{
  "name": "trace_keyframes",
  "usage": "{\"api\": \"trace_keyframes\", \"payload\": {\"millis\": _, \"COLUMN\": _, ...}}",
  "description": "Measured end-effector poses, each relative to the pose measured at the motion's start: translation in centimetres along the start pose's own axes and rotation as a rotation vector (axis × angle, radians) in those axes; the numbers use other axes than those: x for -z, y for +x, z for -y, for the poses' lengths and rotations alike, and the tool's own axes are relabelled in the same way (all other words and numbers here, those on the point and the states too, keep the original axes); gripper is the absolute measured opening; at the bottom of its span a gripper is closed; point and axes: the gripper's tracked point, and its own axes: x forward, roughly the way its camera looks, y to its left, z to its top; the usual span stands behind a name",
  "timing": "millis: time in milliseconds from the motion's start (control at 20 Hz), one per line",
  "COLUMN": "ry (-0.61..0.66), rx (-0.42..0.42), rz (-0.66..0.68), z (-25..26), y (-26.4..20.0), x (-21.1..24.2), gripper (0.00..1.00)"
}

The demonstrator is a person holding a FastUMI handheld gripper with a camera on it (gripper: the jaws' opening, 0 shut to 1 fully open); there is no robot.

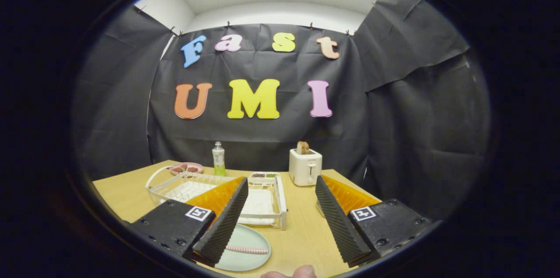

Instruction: Take the plate from the dish rack, then take the spoon from the basket and place it into the plate.

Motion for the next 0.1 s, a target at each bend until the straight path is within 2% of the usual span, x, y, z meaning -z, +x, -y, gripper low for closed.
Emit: {"api": "trace_keyframes", "payload": {"millis": 100, "ry": -0.002, "rx": 0.001, "rz": 0.002, "z": -0.07, "y": 0.11, "x": 0.01, "gripper": 1.00}}
